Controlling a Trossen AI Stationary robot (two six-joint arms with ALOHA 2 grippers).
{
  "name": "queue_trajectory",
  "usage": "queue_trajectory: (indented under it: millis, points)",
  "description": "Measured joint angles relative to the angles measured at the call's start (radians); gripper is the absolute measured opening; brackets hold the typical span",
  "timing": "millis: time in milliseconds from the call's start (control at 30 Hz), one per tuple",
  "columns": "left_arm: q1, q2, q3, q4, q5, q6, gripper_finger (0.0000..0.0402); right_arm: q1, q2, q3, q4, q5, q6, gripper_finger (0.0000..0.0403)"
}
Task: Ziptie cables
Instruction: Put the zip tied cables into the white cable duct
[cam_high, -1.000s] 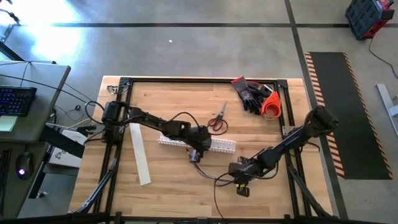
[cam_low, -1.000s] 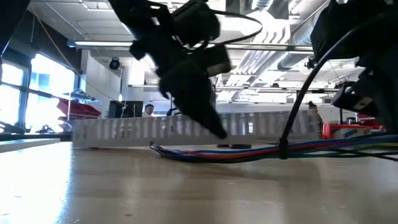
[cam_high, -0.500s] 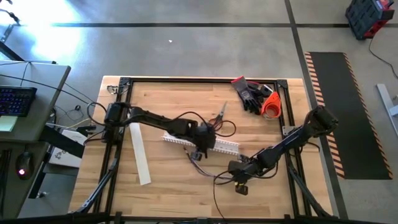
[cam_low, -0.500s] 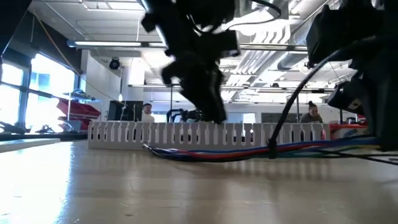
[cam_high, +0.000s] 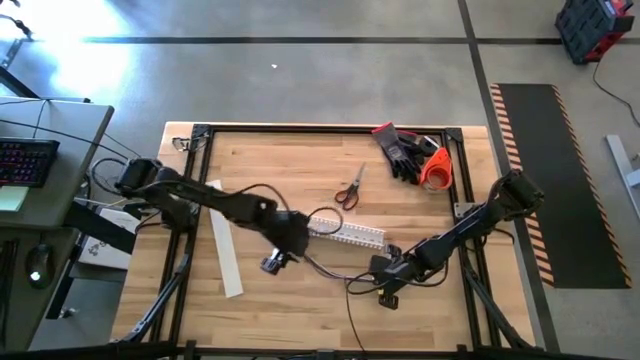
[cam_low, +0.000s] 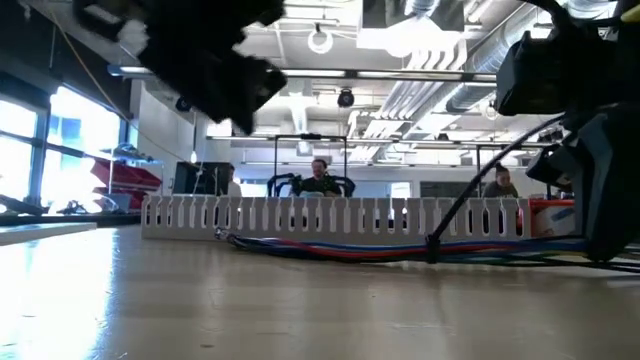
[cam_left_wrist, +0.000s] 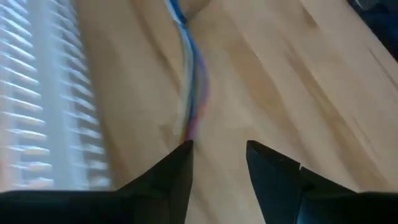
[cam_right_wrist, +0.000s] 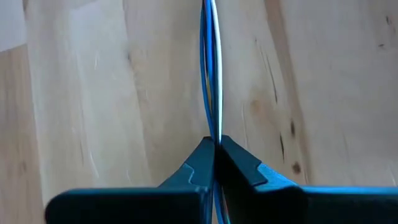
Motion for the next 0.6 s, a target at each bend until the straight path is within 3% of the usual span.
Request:
queue_trajectory:
  millis: [267, 400, 600]
  points:
    - [-0.025, 0.048, -0.135, 0.137, -0.189, 0.047, 0.0129, -0.014, 0.000, 0.000, 0.033, 0.030, -0.074, 0.0002]
    - [-0.020, 0.082, -0.136, 0.211, -0.178, 0.095, 0.0129, -0.021, -0.001, 0.000, 0.034, 0.026, -0.081, 0.0002]
    - [0.015, 0.167, -0.133, 0.154, -0.165, 0.046, 0.0129, -0.018, -0.001, 0.000, 0.035, 0.021, -0.077, 0.0002]
